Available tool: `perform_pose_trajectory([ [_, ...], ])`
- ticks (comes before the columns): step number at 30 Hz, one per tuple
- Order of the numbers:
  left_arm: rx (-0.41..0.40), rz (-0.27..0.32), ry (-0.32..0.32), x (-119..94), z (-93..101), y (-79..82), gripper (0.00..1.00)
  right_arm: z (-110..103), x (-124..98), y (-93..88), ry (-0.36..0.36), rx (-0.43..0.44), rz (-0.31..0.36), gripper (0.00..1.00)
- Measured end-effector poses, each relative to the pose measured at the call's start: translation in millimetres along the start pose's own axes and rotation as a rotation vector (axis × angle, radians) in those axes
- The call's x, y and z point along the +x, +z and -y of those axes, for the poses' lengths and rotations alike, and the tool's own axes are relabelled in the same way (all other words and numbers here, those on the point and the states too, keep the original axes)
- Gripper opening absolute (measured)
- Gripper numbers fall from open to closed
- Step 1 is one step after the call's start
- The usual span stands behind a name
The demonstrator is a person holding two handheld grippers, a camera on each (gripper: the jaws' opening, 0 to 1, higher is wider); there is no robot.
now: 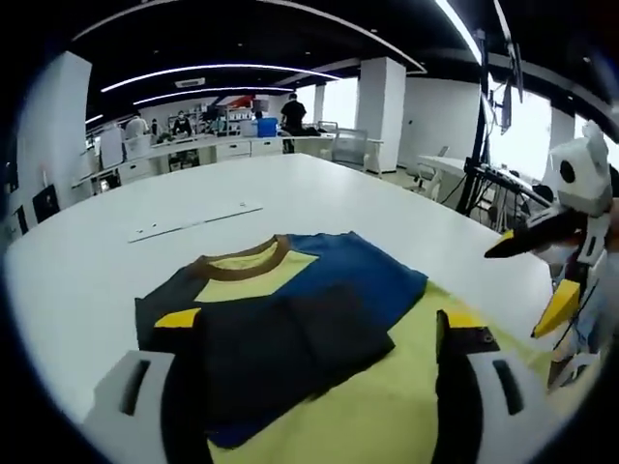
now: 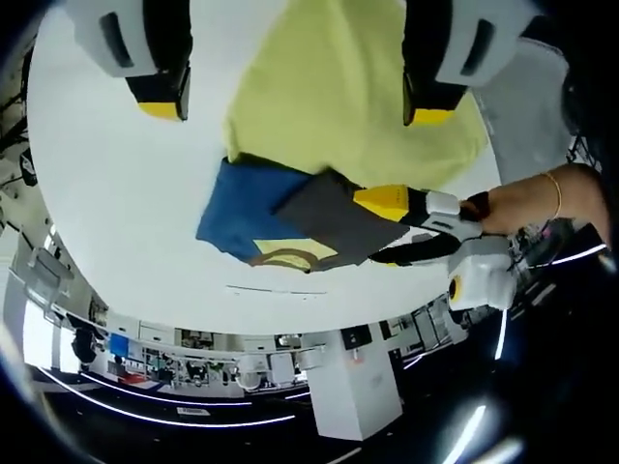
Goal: Fold the garment on the visible template until the final outline fits inside the template.
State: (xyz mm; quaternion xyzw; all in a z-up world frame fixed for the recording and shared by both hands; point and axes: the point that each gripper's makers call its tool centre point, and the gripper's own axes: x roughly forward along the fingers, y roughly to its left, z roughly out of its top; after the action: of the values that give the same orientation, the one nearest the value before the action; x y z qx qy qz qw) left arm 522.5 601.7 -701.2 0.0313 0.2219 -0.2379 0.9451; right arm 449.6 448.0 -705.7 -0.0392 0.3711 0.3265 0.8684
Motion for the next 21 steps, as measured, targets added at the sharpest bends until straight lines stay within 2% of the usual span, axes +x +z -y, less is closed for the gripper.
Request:
perform_pose_trajectory([
  [6,0.044,0.006,0.043,-18,-24.7,2.4,0.99,-11,13,13.4,0.020,-0.003,0.013,0.89],
  [12,0.059,0.015,0.058,-38,-48.1,1.3,0.99,-22,28,26.8,0.039,-0.025,0.011,0.85],
  [21,0.039,0.014,0.129,-65,-93.0,-8.9,0.78,-33,51,49.7,0.056,-0.036,0.007,0.75],
])
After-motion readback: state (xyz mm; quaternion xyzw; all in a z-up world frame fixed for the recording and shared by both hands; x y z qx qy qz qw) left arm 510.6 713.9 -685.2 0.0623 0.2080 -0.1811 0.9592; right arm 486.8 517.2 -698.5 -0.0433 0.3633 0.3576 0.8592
